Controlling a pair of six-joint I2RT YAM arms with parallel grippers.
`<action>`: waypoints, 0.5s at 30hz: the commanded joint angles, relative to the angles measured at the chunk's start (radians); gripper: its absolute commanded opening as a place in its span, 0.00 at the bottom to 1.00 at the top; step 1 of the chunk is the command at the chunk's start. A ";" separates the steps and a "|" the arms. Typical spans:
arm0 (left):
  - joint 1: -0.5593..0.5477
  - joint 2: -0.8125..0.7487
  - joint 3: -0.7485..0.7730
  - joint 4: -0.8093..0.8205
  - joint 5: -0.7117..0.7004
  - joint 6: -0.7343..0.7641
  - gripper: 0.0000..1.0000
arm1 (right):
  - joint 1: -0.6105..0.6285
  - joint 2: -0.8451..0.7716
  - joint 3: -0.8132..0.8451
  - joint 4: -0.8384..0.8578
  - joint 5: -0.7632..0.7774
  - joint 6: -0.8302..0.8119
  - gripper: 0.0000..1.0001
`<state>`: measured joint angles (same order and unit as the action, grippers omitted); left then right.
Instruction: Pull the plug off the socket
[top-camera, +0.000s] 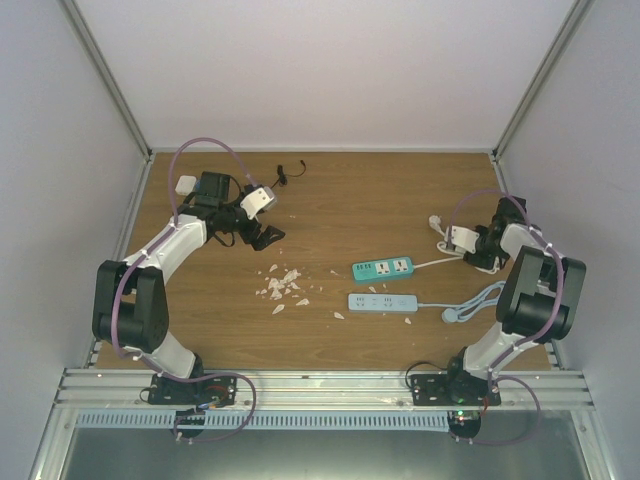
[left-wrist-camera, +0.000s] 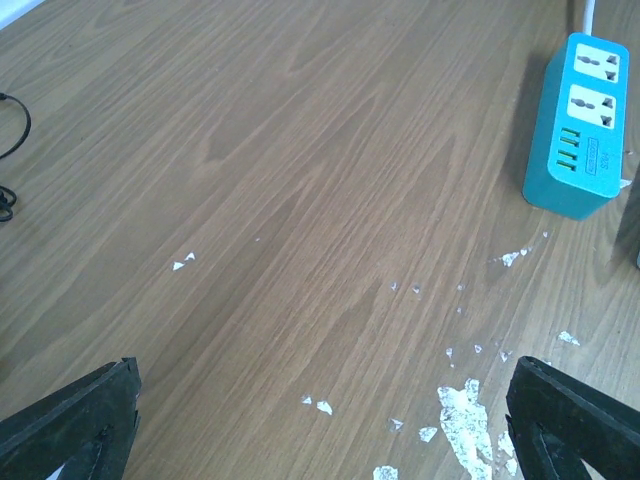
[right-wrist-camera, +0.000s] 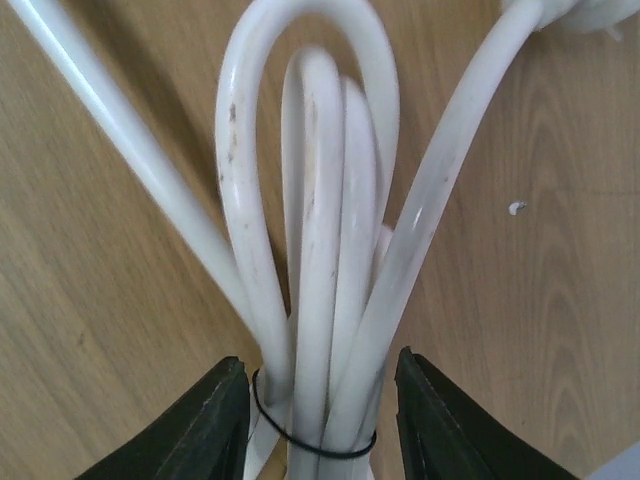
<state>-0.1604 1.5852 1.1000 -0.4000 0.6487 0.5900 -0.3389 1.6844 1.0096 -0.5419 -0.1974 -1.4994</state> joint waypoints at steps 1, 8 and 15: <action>0.006 0.009 0.010 0.025 0.031 -0.010 0.99 | -0.020 -0.037 -0.009 -0.027 0.016 -0.035 0.49; 0.006 0.020 0.025 0.020 0.046 -0.016 0.99 | -0.013 -0.101 0.046 -0.105 -0.061 -0.007 0.72; 0.005 0.035 0.081 -0.024 0.061 -0.012 0.99 | 0.026 -0.140 0.133 -0.147 -0.142 0.061 0.98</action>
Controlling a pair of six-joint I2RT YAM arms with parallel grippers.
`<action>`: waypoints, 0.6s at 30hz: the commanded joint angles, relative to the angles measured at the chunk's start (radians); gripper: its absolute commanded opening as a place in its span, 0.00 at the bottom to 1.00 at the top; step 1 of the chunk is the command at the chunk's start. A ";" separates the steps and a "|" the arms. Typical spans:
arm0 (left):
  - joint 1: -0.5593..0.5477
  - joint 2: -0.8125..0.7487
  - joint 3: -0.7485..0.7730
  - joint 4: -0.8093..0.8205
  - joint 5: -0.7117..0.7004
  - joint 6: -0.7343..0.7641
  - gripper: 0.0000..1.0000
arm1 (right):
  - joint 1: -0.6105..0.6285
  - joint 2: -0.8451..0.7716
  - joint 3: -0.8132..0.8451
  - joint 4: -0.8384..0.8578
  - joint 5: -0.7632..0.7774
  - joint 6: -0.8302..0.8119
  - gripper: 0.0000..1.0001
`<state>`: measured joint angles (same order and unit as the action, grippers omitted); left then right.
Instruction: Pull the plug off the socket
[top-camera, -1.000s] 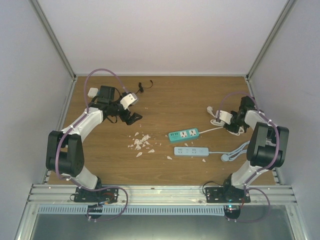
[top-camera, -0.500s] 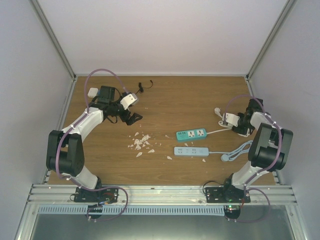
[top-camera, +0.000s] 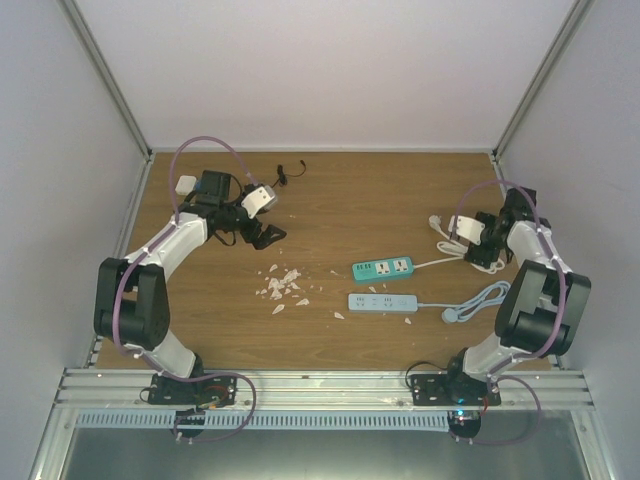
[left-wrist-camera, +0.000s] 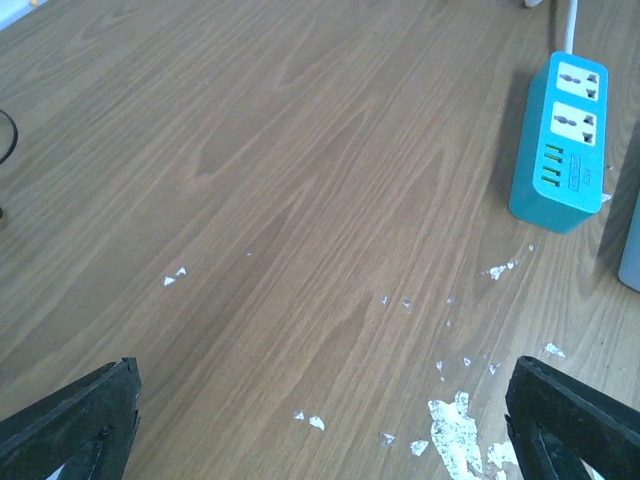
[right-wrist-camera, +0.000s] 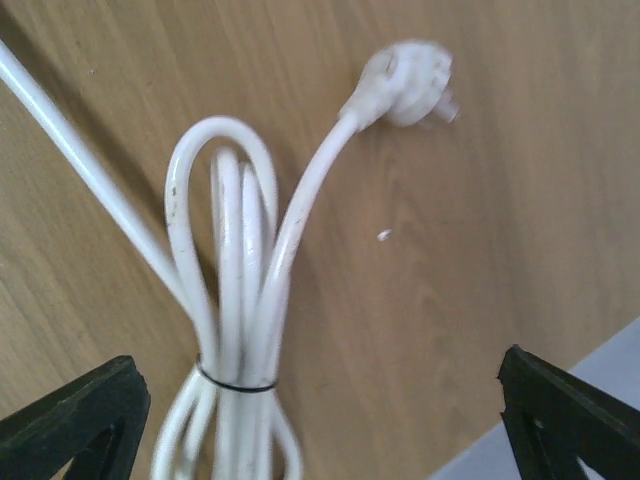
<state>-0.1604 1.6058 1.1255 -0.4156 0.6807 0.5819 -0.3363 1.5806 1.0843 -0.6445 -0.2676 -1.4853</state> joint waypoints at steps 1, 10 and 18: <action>0.006 0.013 0.063 -0.014 0.023 0.000 0.99 | 0.033 -0.042 0.072 -0.047 -0.084 0.062 0.99; 0.068 0.009 0.209 -0.087 0.054 -0.025 0.99 | 0.196 -0.061 0.201 -0.005 -0.250 0.323 1.00; 0.210 0.026 0.344 -0.137 0.107 -0.183 0.99 | 0.362 -0.099 0.192 0.228 -0.405 0.671 1.00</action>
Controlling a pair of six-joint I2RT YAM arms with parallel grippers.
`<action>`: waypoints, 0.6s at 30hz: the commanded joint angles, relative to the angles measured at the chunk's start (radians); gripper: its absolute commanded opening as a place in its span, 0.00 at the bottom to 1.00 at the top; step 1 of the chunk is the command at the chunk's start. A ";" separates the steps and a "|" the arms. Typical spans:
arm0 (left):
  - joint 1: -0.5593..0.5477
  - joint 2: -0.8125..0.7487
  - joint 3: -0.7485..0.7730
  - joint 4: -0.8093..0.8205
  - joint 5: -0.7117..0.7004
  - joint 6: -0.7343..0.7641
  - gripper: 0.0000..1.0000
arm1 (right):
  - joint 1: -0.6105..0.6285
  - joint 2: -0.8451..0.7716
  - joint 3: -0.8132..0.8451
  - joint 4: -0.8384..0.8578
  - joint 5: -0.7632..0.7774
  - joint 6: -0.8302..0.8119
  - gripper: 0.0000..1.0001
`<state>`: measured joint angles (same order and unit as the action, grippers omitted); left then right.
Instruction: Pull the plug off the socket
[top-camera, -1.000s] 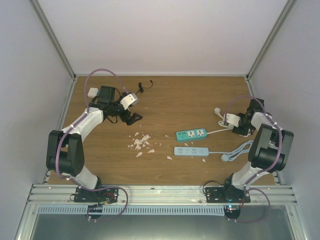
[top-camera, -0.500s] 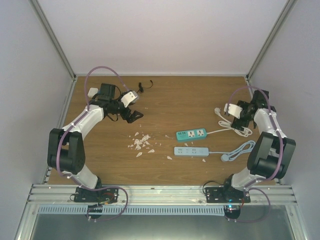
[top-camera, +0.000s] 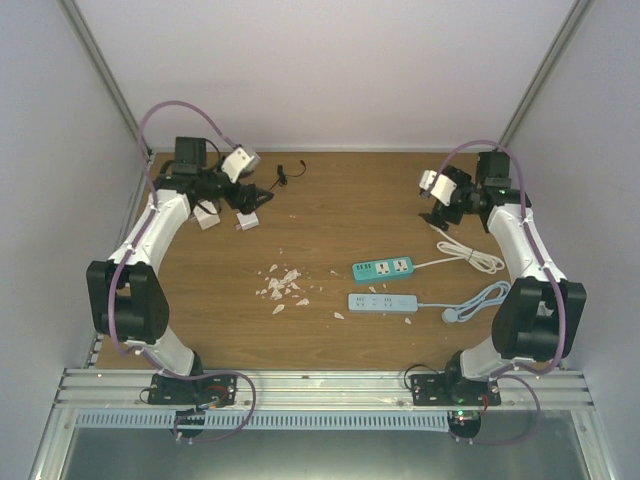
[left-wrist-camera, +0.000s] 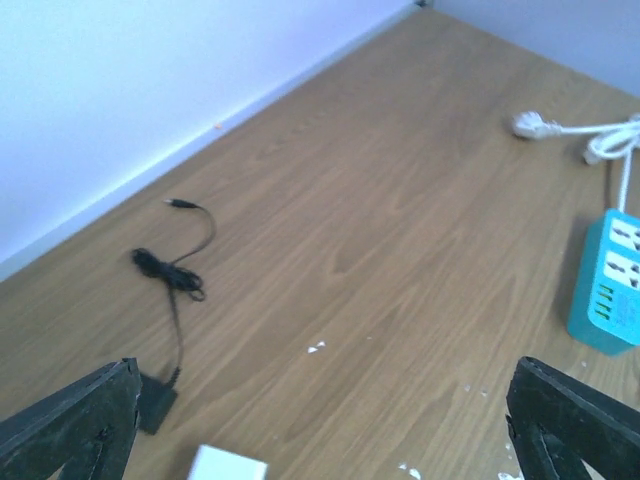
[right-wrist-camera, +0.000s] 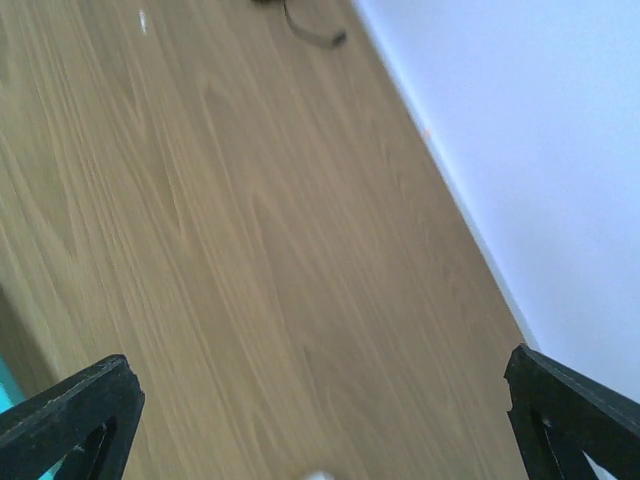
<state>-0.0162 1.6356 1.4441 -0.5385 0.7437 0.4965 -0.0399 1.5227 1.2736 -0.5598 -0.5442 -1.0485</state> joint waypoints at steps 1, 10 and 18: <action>0.083 -0.013 0.021 -0.006 0.047 -0.117 0.99 | 0.084 -0.048 -0.007 0.180 -0.153 0.285 1.00; 0.231 -0.132 -0.105 0.040 0.033 -0.154 0.99 | 0.105 -0.163 -0.180 0.431 -0.250 0.576 1.00; 0.240 -0.271 -0.360 0.190 -0.096 -0.207 0.99 | 0.094 -0.282 -0.365 0.459 -0.181 0.567 1.00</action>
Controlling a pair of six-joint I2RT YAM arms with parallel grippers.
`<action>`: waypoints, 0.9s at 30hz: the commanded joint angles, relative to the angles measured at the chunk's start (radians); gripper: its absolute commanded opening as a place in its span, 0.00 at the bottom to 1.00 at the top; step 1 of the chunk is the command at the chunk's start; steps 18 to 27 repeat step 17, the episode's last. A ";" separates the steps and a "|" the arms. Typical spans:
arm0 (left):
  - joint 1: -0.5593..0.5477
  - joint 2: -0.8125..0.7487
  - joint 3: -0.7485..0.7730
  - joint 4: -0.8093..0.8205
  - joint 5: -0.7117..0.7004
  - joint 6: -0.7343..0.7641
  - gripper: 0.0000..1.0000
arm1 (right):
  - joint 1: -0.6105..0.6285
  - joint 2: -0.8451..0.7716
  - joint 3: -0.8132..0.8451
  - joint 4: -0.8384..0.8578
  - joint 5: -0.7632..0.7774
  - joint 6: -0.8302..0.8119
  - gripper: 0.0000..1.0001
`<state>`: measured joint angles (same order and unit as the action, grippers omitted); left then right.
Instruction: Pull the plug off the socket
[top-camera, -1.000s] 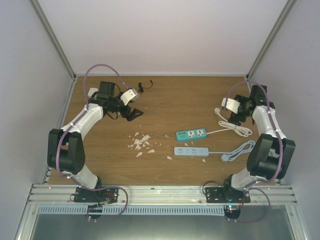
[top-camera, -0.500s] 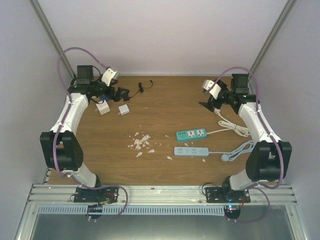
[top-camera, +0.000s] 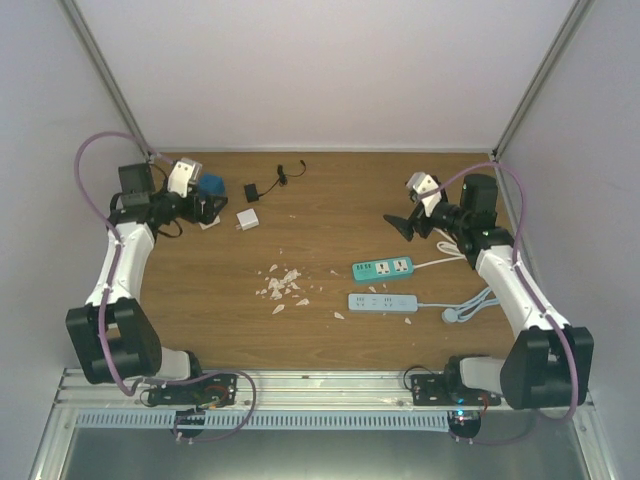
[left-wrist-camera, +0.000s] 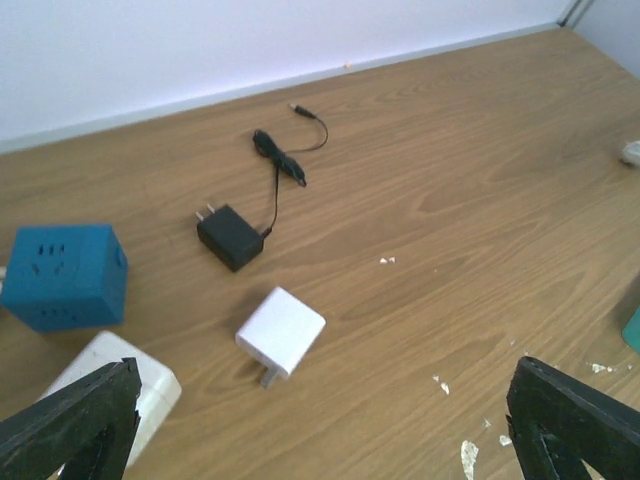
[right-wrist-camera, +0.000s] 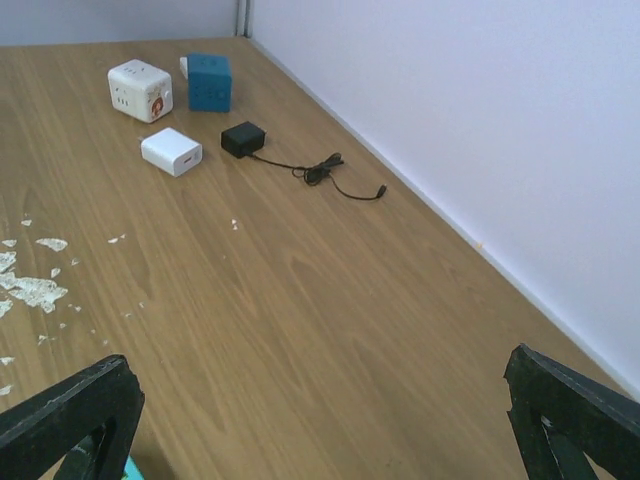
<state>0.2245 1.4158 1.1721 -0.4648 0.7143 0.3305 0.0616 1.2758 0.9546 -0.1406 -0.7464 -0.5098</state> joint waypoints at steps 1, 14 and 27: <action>-0.001 -0.065 -0.115 0.132 -0.076 -0.056 0.99 | -0.010 -0.043 -0.072 0.040 0.026 0.023 1.00; -0.008 -0.097 -0.232 0.233 -0.116 -0.162 0.99 | -0.031 -0.058 -0.149 0.076 0.041 0.023 1.00; -0.008 -0.095 -0.238 0.238 -0.094 -0.152 0.99 | -0.031 -0.058 -0.150 0.078 0.044 0.023 1.00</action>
